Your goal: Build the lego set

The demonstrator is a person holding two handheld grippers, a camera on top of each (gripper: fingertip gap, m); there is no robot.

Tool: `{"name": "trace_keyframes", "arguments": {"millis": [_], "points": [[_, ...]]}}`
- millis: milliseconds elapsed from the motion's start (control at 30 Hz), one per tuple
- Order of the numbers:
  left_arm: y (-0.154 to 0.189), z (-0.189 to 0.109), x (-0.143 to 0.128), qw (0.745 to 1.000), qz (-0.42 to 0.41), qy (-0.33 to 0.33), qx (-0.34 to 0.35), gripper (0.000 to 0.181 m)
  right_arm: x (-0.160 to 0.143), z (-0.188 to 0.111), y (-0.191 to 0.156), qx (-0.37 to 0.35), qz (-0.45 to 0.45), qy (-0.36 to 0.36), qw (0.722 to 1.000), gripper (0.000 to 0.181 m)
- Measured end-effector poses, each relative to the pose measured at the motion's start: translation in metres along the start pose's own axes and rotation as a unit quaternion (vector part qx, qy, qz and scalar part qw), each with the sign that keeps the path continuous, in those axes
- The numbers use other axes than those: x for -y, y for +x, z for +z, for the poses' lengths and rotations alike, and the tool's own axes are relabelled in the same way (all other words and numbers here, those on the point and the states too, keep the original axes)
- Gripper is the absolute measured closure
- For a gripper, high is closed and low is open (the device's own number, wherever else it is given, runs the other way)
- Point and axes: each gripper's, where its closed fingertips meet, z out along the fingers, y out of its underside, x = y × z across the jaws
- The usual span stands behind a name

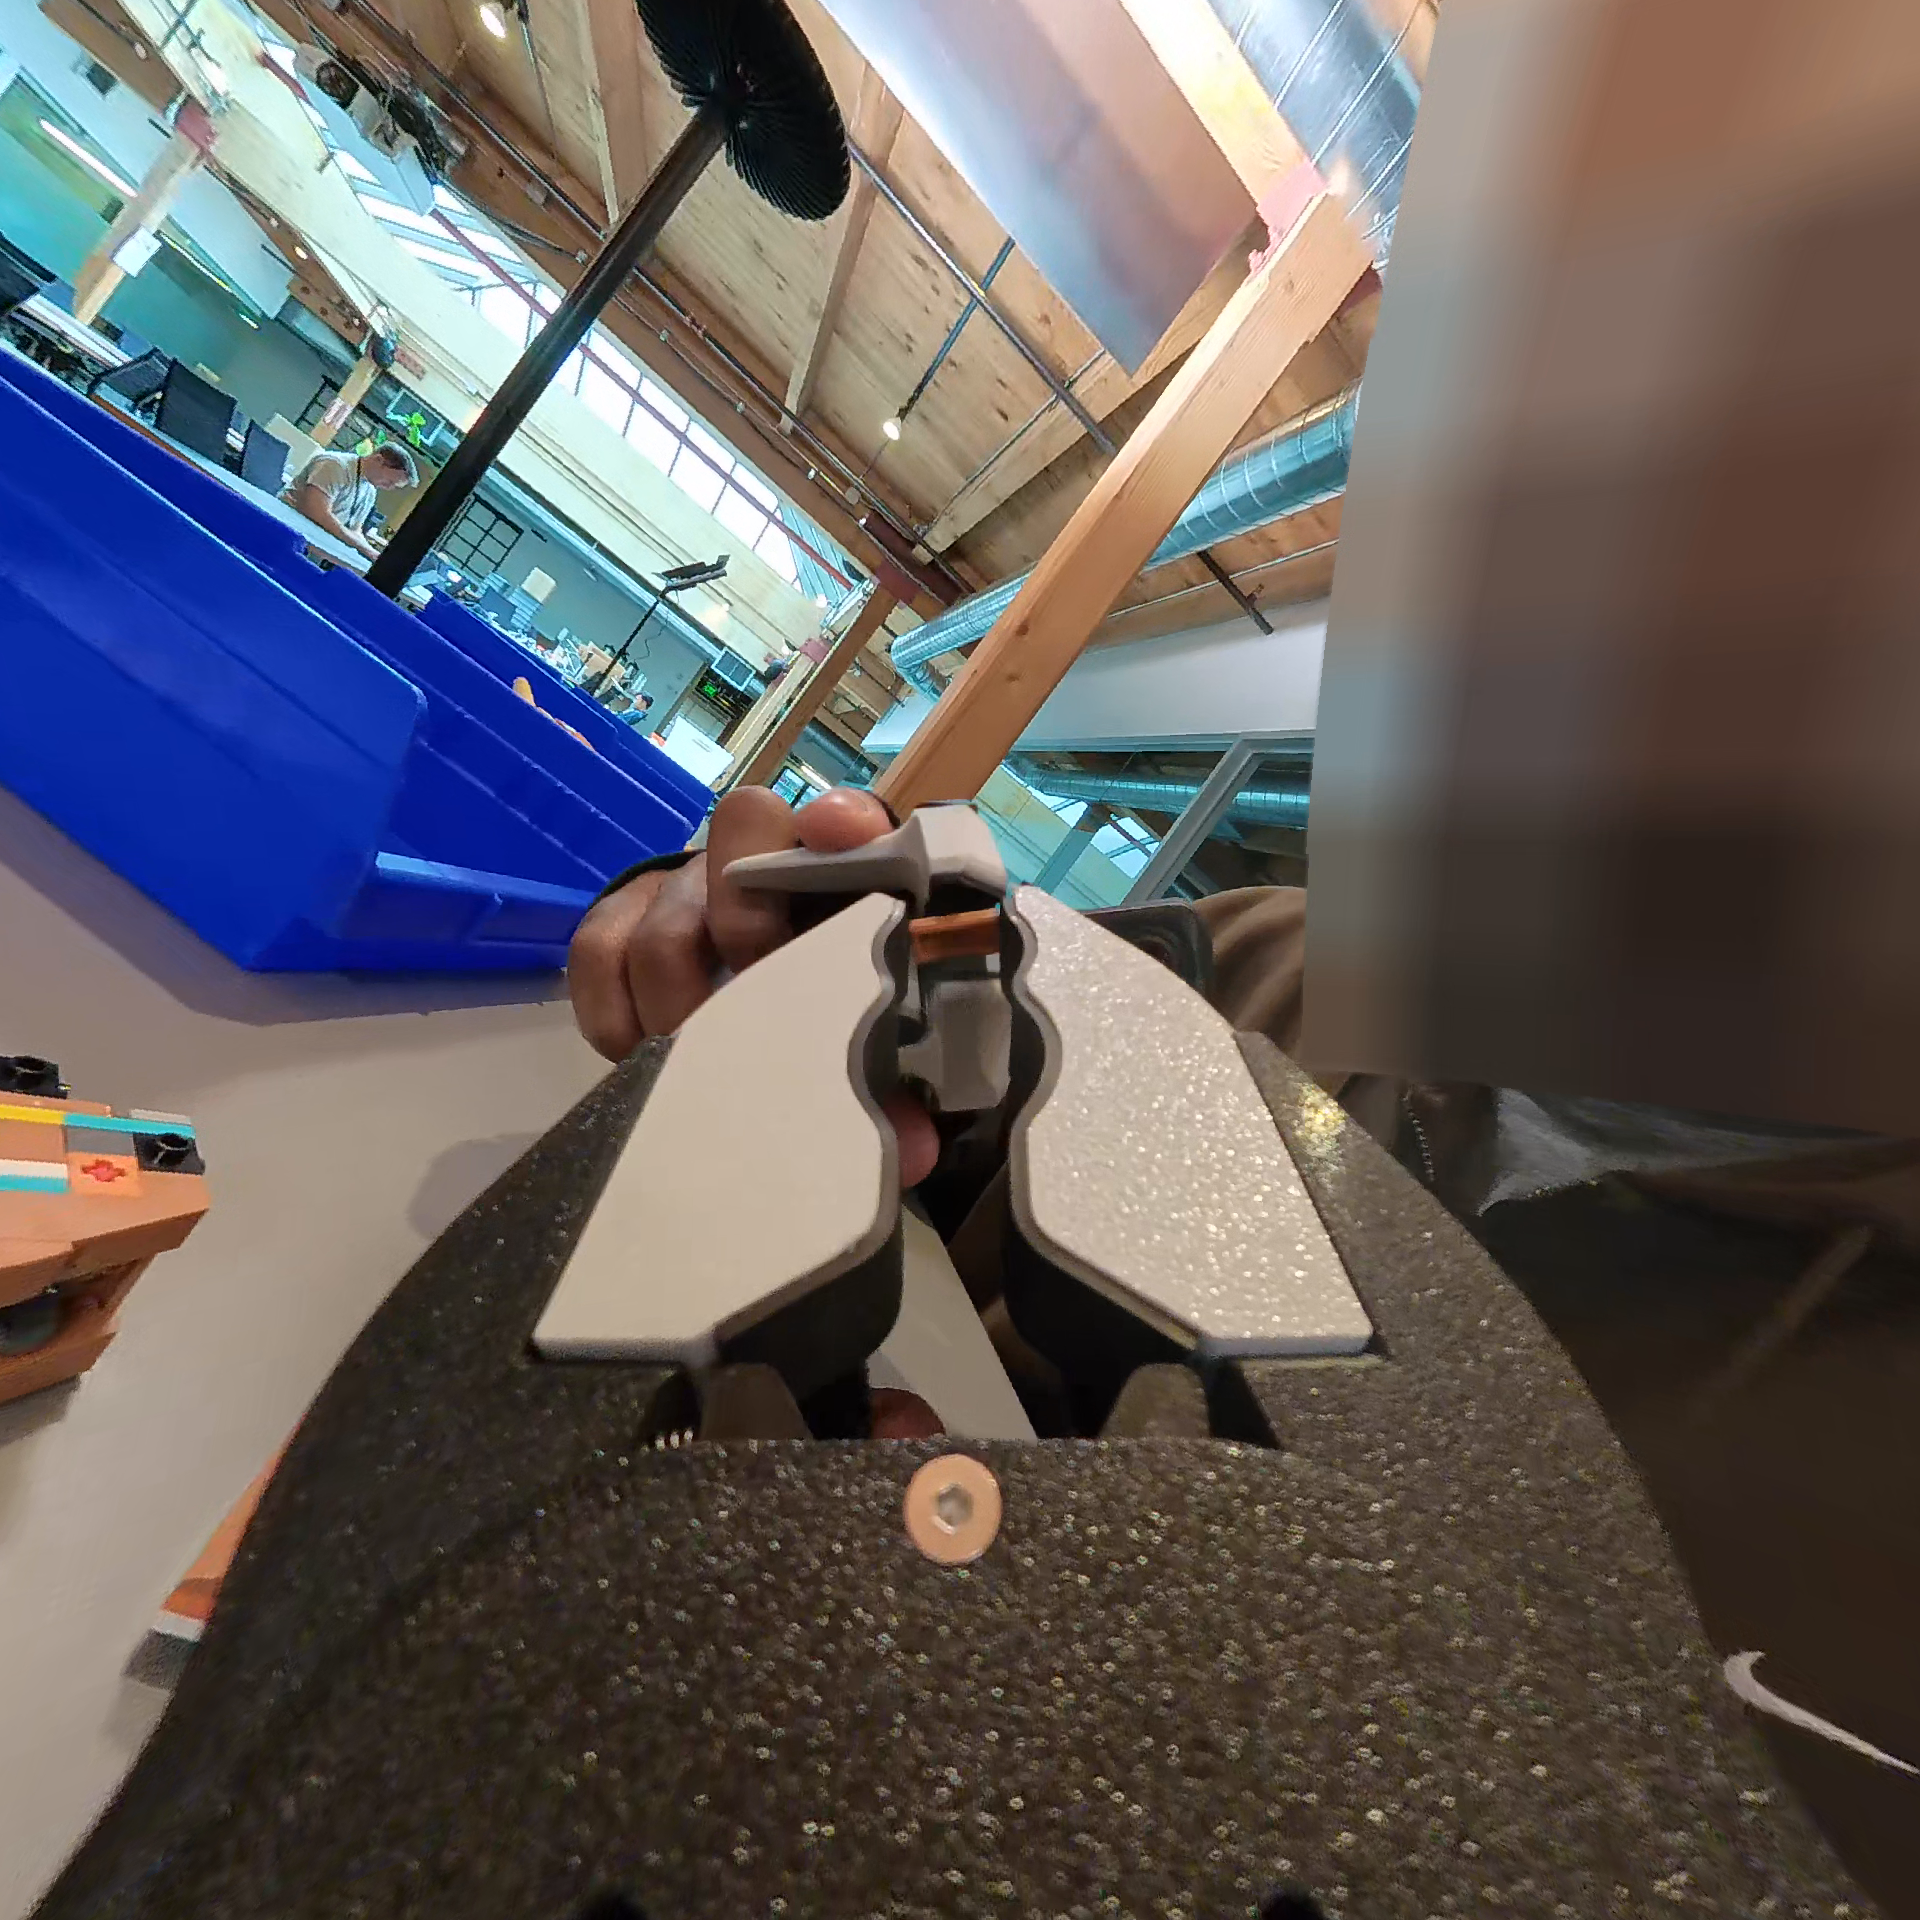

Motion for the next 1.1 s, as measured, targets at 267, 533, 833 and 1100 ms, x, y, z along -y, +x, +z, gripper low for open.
{"name": "trace_keyframes", "arguments": {"millis": [267,533,833,1100], "points": [[0.004,-0.002,-0.012,0.997,0.045,-0.07,0.001,0.165,0.004,-0.007,-0.009,0.061,-0.004,0.027,0.998,0.178],[0.009,-0.013,-0.044,0.968,0.111,-0.225,0.01,0.165,0.01,-0.02,-0.037,0.186,0.003,0.054,0.981,0.179],[0.01,-0.021,-0.062,0.949,0.106,-0.297,0.012,0.164,0.012,-0.027,-0.055,0.241,-0.05,0.059,0.967,0.179],[0.009,-0.024,-0.066,0.938,0.124,-0.322,0.022,0.159,0.012,-0.03,-0.061,0.259,-0.068,0.059,0.962,0.179]]}}
